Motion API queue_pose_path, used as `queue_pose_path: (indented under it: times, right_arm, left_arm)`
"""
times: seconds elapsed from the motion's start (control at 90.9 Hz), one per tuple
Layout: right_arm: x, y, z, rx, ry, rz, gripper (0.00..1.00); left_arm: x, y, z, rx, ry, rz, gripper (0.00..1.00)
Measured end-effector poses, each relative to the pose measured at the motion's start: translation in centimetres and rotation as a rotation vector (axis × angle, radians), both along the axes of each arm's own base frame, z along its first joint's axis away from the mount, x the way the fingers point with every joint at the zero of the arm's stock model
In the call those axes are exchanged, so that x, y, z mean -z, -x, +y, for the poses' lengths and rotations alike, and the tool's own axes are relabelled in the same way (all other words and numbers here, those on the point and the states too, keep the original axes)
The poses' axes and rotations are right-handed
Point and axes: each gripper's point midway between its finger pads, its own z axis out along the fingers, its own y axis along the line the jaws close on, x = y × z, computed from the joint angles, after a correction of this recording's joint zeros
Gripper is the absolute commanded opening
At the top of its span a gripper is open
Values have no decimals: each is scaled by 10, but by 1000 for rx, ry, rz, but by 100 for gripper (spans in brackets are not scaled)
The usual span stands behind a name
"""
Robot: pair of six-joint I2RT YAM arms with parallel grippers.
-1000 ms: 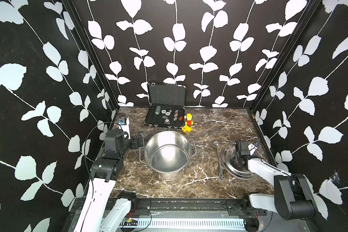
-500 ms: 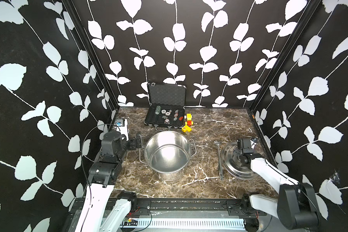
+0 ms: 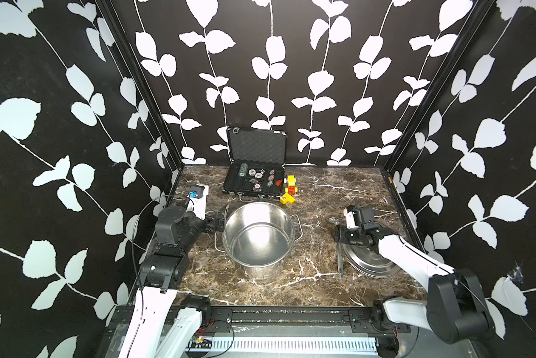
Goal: Stir the soup with a spoon
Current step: Pick up the spoon from the center of the board.
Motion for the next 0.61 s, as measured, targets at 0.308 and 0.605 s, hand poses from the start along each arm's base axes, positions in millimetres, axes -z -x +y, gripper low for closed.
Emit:
queue_pose_path:
  times: [0.308, 0.605]
  right_arm:
    - [30, 2, 8, -38, -13, 81, 47]
    - [34, 0, 18, -69, -61, 83, 27]
  left_arm:
    - [2, 2, -13, 84, -13, -13, 98]
    - [2, 7, -41, 258, 25, -59, 89]
